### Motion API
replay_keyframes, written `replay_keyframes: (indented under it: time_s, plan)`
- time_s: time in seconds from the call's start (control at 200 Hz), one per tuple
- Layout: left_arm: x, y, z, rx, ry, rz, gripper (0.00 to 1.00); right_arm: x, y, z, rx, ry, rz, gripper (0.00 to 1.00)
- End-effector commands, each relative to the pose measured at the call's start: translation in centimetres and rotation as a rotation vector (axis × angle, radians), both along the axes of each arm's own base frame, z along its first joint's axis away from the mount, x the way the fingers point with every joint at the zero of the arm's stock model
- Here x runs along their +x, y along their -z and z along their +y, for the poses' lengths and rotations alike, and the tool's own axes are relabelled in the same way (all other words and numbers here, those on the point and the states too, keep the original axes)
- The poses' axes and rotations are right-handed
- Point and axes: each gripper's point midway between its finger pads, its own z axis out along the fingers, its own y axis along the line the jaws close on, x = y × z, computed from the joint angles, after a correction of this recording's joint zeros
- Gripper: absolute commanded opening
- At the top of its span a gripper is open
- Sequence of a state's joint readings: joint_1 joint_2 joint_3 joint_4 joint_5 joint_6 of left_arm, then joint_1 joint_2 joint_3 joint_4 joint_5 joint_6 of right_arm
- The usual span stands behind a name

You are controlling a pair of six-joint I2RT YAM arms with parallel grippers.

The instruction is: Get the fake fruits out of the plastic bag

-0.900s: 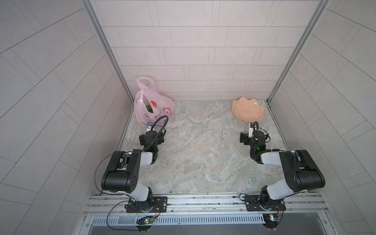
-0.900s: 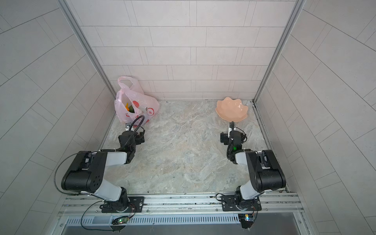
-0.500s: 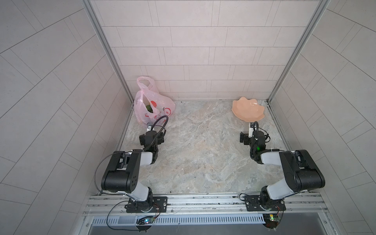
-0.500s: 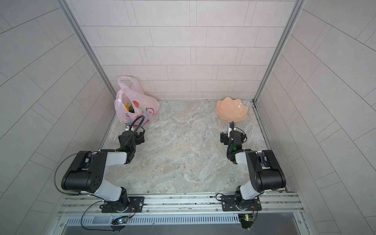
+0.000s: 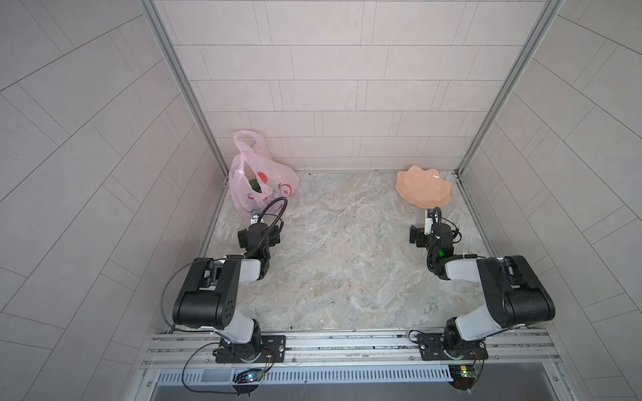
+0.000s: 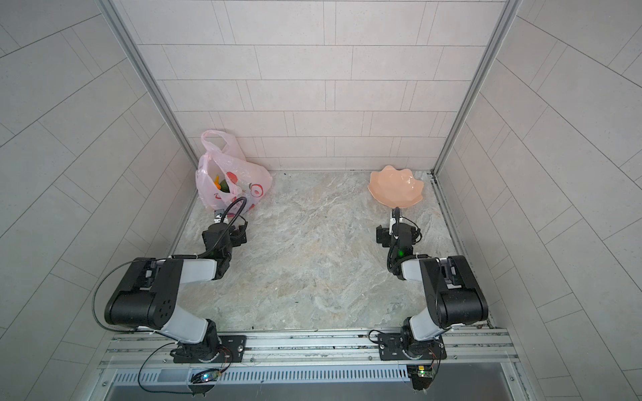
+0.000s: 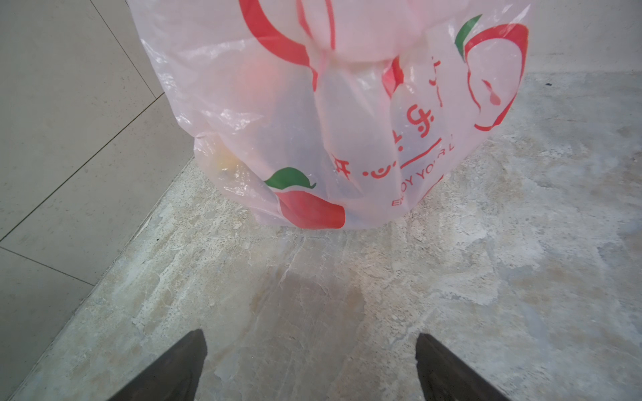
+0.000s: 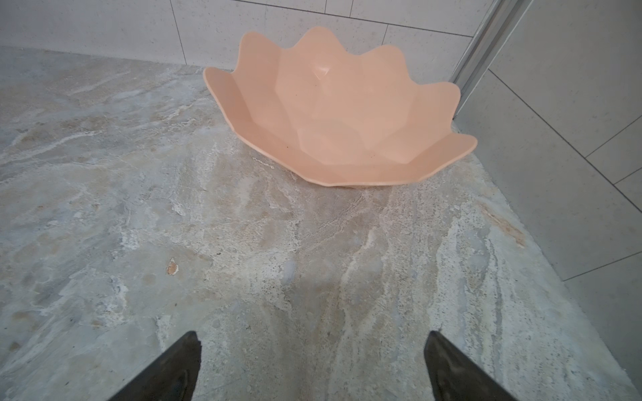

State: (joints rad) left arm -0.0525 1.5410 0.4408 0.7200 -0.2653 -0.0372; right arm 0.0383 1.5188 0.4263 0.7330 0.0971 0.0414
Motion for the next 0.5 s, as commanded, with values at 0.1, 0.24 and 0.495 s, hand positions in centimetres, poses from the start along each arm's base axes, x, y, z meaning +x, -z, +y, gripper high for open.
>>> replay_keyframes:
  time_s: [0.1,0.24,0.495]
  plan:
    - [0.2,-0.6,0.0,-0.013,-0.003,-0.020,1.00,0.0,-0.3,-0.1,-0.010,0.000,-0.007,0.99]
    - [0.2,-0.6,0.0,-0.013,-0.005,-0.020,1.00,0.0,-0.5,-0.1,-0.013,-0.003,-0.008,0.99]
    - [-0.8,-2.6,-0.5,0.000,0.014,-0.076,1.00,-0.5,-2.6,0.8,-0.060,-0.022,-0.020,0.99]
